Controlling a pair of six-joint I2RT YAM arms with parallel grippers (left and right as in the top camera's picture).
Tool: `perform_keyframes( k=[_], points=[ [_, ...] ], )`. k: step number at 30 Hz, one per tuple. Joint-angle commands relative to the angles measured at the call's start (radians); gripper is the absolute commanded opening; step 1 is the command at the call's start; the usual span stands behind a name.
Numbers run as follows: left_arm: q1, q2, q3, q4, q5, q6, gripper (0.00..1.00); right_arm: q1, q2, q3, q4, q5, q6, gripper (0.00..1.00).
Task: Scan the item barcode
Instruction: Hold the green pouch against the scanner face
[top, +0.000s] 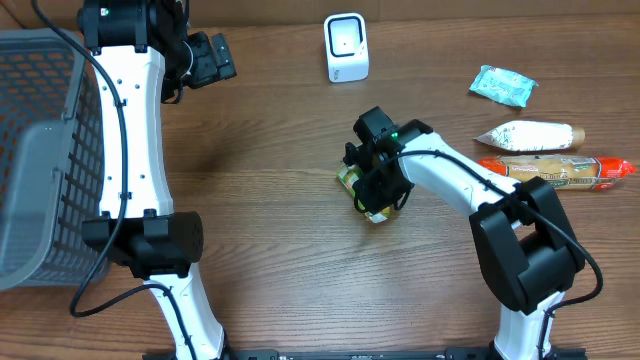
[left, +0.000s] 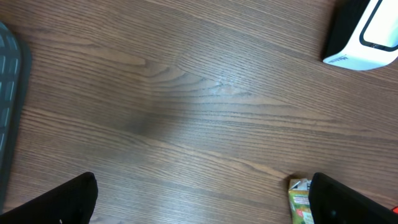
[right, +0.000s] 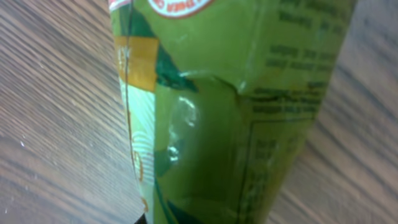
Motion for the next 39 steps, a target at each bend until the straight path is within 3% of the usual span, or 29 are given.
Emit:
perform_keyframes(
  k=[1, 11, 15, 19, 31, 39],
  points=[
    [-0.002, -0.015, 0.019, 0.001, 0.002, -0.014, 0.99, -0.021, 0.021, 0.114, -0.055, -0.068, 0.004, 0.04],
    [-0.002, -0.015, 0.019, 0.001, 0.002, -0.014, 1.0, -0.141, 0.021, 0.649, -0.249, -0.33, 0.113, 0.04],
    [-0.002, -0.015, 0.019, 0.001, 0.002, -0.014, 0.99, -0.225, 0.021, 0.818, -0.195, -0.465, 0.158, 0.04],
    [-0.002, -0.015, 0.019, 0.001, 0.002, -0.014, 1.0, -0.283, 0.021, 0.844, -0.079, -0.492, 0.163, 0.04],
    [-0.002, -0.015, 0.019, 0.001, 0.002, -0.014, 1.0, -0.23, 0.18, 0.843, 0.215, 0.041, 0.149, 0.04],
    [-0.002, -0.015, 0.019, 0.001, 0.002, -0.014, 1.0, -0.195, 0.312, 0.843, 0.289, 0.23, -0.044, 0.04]
  ],
)
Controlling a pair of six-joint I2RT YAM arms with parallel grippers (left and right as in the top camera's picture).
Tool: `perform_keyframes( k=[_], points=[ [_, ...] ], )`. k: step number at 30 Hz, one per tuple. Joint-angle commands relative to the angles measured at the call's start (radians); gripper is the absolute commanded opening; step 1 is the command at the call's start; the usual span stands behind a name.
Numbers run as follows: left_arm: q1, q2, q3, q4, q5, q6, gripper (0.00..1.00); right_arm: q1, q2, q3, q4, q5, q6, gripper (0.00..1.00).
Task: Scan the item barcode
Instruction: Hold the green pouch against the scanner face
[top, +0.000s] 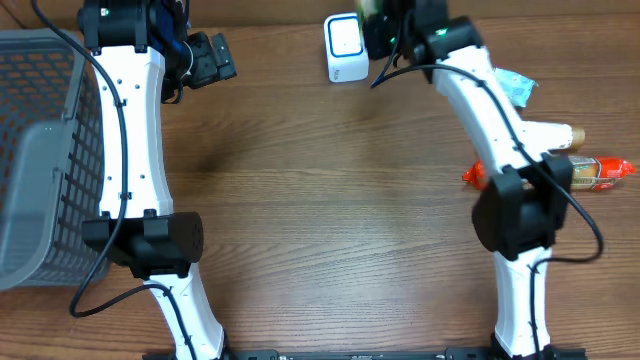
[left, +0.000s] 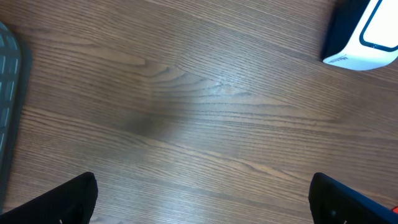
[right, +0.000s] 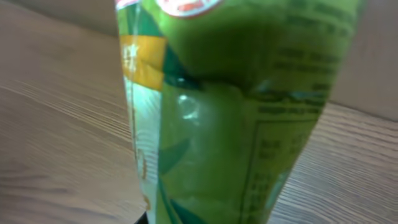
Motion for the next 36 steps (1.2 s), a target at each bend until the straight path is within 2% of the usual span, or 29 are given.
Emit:
perform_keyframes(
  k=[1, 5, 24, 29, 36],
  points=[
    [-0.002, -0.015, 0.019, 0.002, 0.002, -0.014, 0.99, 0.013, 0.027, 0.023, 0.038, 0.135, -0.133, 0.04],
    [-0.002, -0.015, 0.019, 0.002, 0.002, -0.014, 1.0, 0.018, 0.068, 0.023, 0.054, 0.15, -0.225, 0.04],
    [-0.002, -0.015, 0.019, 0.002, 0.002, -0.014, 1.0, 0.021, 0.092, 0.023, 0.051, 0.198, -0.232, 0.04],
    [-0.002, -0.015, 0.019, 0.002, 0.002, -0.014, 1.0, 0.036, 0.092, 0.023, 0.021, 0.2, -0.294, 0.04],
    [-0.002, -0.015, 0.019, 0.002, 0.002, -0.014, 1.0, 0.07, 0.092, 0.023, 0.029, 0.354, -0.352, 0.04]
  ],
)
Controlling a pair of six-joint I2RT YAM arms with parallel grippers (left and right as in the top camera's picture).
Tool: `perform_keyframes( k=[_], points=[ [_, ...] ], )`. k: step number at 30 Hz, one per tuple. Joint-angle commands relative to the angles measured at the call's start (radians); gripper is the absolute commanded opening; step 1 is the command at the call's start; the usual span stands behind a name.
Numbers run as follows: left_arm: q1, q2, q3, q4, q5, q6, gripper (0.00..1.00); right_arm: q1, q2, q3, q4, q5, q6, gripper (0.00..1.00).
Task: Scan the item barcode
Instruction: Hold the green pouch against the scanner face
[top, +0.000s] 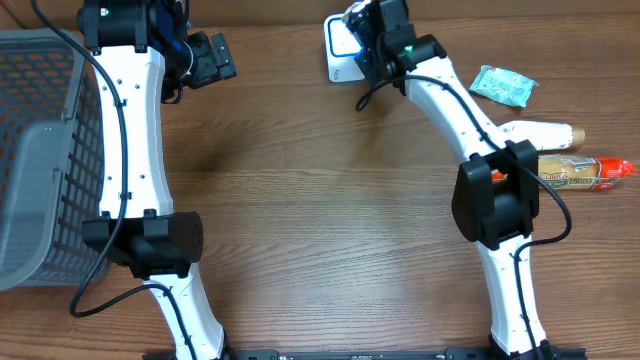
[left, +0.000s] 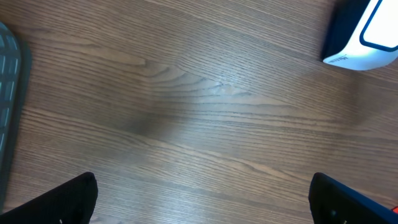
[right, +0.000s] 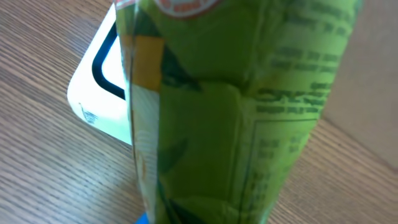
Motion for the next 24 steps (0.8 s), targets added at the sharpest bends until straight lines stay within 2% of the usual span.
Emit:
perform_keyframes(
  k=[1, 7, 21, 24],
  points=[
    [-0.002, -0.015, 0.019, 0.001, 0.002, -0.014, 1.0, 0.026, -0.012, 0.023, 0.025, 0.13, -0.06, 0.04],
    [-0.002, -0.015, 0.019, 0.001, 0.002, -0.014, 0.99, 0.046, -0.012, 0.023, 0.065, 0.27, -0.103, 0.04],
    [-0.002, -0.015, 0.019, 0.001, 0.002, -0.014, 1.0, 0.047, 0.003, 0.023, 0.119, 0.276, -0.209, 0.04],
    [-0.002, -0.015, 0.019, 0.001, 0.002, -0.014, 1.0, 0.047, 0.025, 0.023, 0.151, 0.341, -0.229, 0.04]
  ],
)
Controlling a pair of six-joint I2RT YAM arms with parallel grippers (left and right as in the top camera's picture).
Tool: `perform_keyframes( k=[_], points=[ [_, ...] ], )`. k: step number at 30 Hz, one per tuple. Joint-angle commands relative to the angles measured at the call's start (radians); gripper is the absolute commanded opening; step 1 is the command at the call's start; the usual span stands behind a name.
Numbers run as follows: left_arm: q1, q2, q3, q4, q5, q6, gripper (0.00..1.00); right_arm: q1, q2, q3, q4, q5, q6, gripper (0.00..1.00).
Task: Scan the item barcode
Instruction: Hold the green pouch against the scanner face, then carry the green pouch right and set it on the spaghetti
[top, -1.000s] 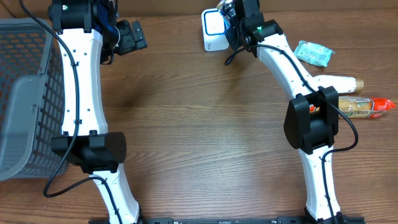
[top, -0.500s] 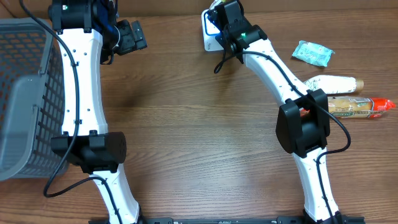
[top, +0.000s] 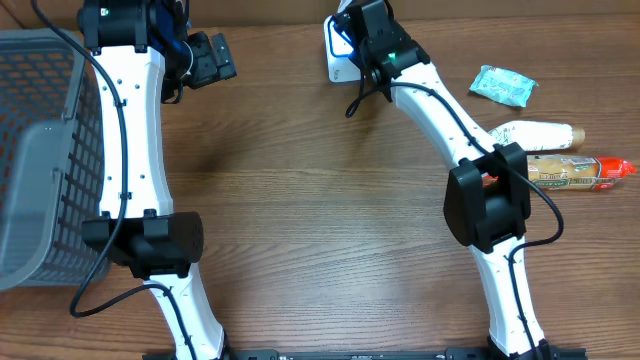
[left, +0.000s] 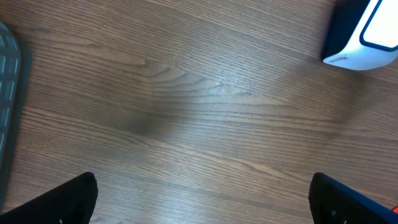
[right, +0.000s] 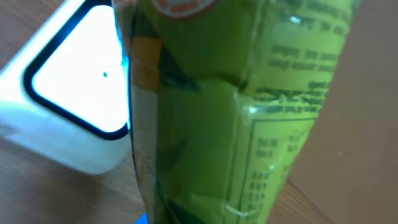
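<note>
A green pouch (right: 236, 124) with small printed text fills the right wrist view, and my right gripper (top: 362, 30) is shut on it. Right behind the pouch stands the white scanner (right: 68, 106), its dark-framed window lit and facing the pouch. In the overhead view the gripper hangs over the scanner (top: 334, 62) at the table's far edge and hides the pouch. My left gripper (left: 202, 199) is open and empty, raised above bare wood left of the scanner (left: 367, 37).
A grey mesh basket (top: 40, 150) stands at the left edge. At the right lie a teal packet (top: 503, 84), a white pouch (top: 530, 134) and a red-and-orange pack (top: 565, 170).
My right gripper has moved a little left with the green pouch and now holds it right against the scanner's window. The window looks larger and brighter. The left arm has not moved.
My right gripper was shut on the green pouch at the middle of the table. Then it held the pouch up at the far edge, just right of the scanner. Then the pouch was beside the scanner, and now it is in front of its window.
</note>
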Motion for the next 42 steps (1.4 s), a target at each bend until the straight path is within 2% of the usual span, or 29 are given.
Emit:
perform_keyframes(
  k=[1, 27, 31, 35, 39, 42],
  points=[
    [-0.002, -0.015, 0.019, 0.002, 0.002, -0.014, 1.0, 0.0, 0.029, 0.023, 0.052, 0.091, -0.032, 0.04],
    [-0.002, -0.015, 0.019, 0.002, 0.002, -0.014, 1.0, 0.059, 0.016, 0.023, 0.037, 0.057, -0.091, 0.04],
    [-0.002, -0.015, 0.019, 0.002, 0.002, -0.014, 0.99, 0.097, -0.053, 0.023, -0.016, -0.045, -0.006, 0.04],
    [-0.002, -0.015, 0.019, 0.002, 0.002, -0.014, 0.99, 0.104, -0.177, 0.023, -0.102, -0.253, 0.158, 0.04],
    [-0.002, -0.015, 0.019, 0.002, 0.002, -0.014, 0.99, 0.057, -0.325, 0.023, -0.165, -0.479, 0.402, 0.04],
    [-0.002, -0.015, 0.019, 0.002, 0.002, -0.014, 1.0, -0.011, -0.419, 0.023, -0.21, -0.522, 0.644, 0.04]
  ],
)
